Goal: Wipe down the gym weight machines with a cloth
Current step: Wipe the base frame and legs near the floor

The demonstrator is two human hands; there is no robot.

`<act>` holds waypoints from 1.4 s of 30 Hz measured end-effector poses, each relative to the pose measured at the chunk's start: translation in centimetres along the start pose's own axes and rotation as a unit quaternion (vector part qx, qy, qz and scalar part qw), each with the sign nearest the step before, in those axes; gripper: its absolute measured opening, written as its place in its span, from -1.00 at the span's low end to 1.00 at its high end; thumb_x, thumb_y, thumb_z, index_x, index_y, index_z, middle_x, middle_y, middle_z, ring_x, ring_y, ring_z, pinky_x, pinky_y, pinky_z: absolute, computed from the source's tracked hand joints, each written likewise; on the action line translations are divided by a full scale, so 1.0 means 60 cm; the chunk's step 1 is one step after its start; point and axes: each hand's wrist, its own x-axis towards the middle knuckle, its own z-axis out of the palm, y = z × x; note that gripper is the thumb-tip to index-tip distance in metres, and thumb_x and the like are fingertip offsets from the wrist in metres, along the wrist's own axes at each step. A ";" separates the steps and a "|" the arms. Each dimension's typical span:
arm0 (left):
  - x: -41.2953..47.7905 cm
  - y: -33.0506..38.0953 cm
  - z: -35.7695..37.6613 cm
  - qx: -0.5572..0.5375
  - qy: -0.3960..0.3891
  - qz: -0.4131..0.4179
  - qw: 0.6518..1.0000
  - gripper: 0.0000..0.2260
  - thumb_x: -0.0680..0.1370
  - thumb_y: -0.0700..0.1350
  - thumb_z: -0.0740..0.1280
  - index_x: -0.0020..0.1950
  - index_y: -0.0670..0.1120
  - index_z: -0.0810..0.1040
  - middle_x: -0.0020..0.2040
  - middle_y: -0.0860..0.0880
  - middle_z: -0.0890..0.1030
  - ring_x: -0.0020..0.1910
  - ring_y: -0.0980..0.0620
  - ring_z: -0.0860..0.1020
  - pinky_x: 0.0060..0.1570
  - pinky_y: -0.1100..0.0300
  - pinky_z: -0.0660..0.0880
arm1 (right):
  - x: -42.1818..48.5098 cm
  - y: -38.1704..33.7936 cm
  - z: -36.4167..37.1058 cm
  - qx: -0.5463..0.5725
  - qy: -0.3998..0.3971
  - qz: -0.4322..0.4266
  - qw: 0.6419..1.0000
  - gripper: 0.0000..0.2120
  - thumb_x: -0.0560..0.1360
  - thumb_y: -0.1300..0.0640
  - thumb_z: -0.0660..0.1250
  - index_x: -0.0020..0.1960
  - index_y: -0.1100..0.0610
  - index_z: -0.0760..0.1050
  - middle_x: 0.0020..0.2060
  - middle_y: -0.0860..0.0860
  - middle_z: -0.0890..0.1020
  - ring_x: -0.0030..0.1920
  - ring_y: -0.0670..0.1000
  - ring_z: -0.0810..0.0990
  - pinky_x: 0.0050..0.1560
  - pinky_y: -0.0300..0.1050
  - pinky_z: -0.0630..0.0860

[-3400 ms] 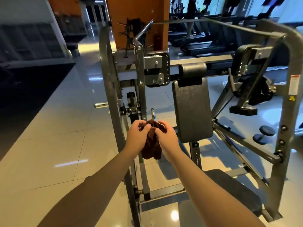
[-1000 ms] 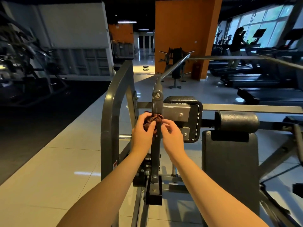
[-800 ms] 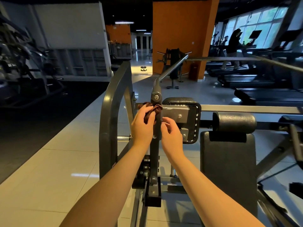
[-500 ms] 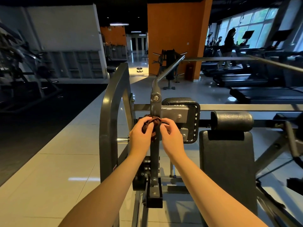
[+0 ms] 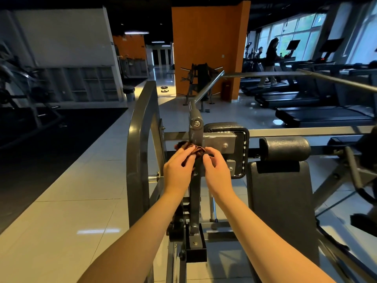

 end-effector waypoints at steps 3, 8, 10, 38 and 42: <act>0.031 0.023 -0.004 -0.007 0.016 0.034 0.999 -0.67 0.63 -0.15 0.35 0.40 0.01 0.53 0.38 0.00 0.56 0.36 0.10 0.50 0.34 0.13 0.48 | 0.002 -0.004 0.001 0.007 0.002 0.005 1.000 -0.71 0.68 0.00 0.18 0.39 -0.10 0.43 0.12 -0.13 0.65 0.12 -0.12 0.65 0.14 -0.05 0.63; 0.023 0.004 0.002 0.008 -0.003 0.067 0.998 -0.68 0.63 -0.15 0.34 0.38 0.02 0.54 0.38 0.07 0.54 0.35 0.09 0.52 0.32 -0.04 0.52 | 0.002 -0.005 0.006 0.005 0.023 0.009 1.000 -0.75 0.69 0.00 0.17 0.34 -0.09 0.47 0.05 -0.15 0.66 0.07 -0.16 0.65 0.10 -0.07 0.64; 0.008 -0.012 -0.002 0.005 -0.024 0.044 0.999 -0.69 0.63 -0.15 0.33 0.37 0.04 0.55 0.34 0.17 0.52 0.33 0.18 0.50 0.31 -0.03 0.53 | -0.002 -0.004 0.011 -0.007 0.027 0.010 1.000 -0.76 0.69 0.02 0.17 0.32 -0.08 0.49 0.04 -0.18 0.65 0.05 -0.24 0.62 0.05 -0.20 0.60; 0.015 0.031 -0.020 -0.009 -0.032 0.034 0.999 -0.73 0.68 -0.07 0.27 0.38 0.06 0.54 0.45 0.07 0.48 0.37 0.19 0.42 0.28 0.38 0.38 | -0.014 -0.011 0.014 -0.030 -0.002 -0.003 1.000 -0.71 0.69 -0.03 0.15 0.39 -0.20 0.41 0.19 -0.20 0.61 0.22 -0.15 0.58 0.28 0.07 0.56; 0.025 0.024 -0.006 0.035 -0.001 0.087 0.996 -0.74 0.67 -0.13 0.27 0.35 -0.03 0.58 0.46 0.04 0.46 0.38 0.27 0.33 0.28 0.54 0.25 | -0.008 -0.011 0.016 -0.036 0.000 0.002 0.999 -0.68 0.69 -0.03 0.15 0.44 -0.16 0.40 0.22 -0.23 0.59 0.27 -0.16 0.54 0.34 0.06 0.51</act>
